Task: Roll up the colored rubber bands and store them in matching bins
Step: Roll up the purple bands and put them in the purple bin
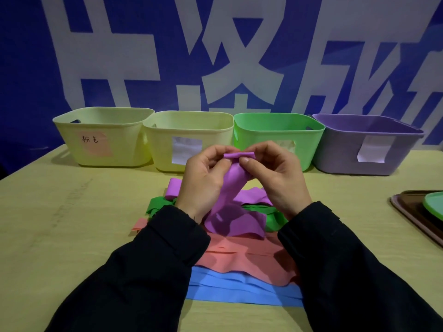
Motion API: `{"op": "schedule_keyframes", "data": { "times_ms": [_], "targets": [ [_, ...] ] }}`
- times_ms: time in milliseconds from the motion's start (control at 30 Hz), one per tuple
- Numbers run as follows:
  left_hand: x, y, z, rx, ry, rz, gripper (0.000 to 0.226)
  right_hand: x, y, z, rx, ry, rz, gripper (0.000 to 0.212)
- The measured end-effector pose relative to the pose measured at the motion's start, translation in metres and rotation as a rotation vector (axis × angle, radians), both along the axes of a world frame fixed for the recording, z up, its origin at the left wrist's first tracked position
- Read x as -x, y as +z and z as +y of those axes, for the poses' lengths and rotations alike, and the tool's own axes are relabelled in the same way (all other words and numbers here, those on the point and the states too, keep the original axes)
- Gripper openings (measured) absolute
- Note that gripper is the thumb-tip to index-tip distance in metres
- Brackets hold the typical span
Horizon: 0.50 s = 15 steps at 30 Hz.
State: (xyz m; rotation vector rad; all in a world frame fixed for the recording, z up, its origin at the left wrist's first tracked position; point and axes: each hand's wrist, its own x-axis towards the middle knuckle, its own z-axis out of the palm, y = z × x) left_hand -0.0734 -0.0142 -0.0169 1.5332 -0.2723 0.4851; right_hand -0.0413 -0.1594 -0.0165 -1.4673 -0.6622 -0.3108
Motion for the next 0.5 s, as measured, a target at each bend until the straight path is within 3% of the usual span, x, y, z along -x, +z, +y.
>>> {"op": "schedule_keyframes", "data": {
  "times_ms": [100,500],
  "targets": [
    [-0.001,-0.0036,-0.0021,-0.091,-0.015,-0.068,0.02,0.0,0.0022,-0.0018,-0.062,-0.013,0.015,0.007],
    [-0.0015,-0.004,-0.0022,-0.044,0.055,-0.047,0.009,0.0028,0.005,-0.0002,-0.11,0.037,0.104,0.013]
  ]
}}
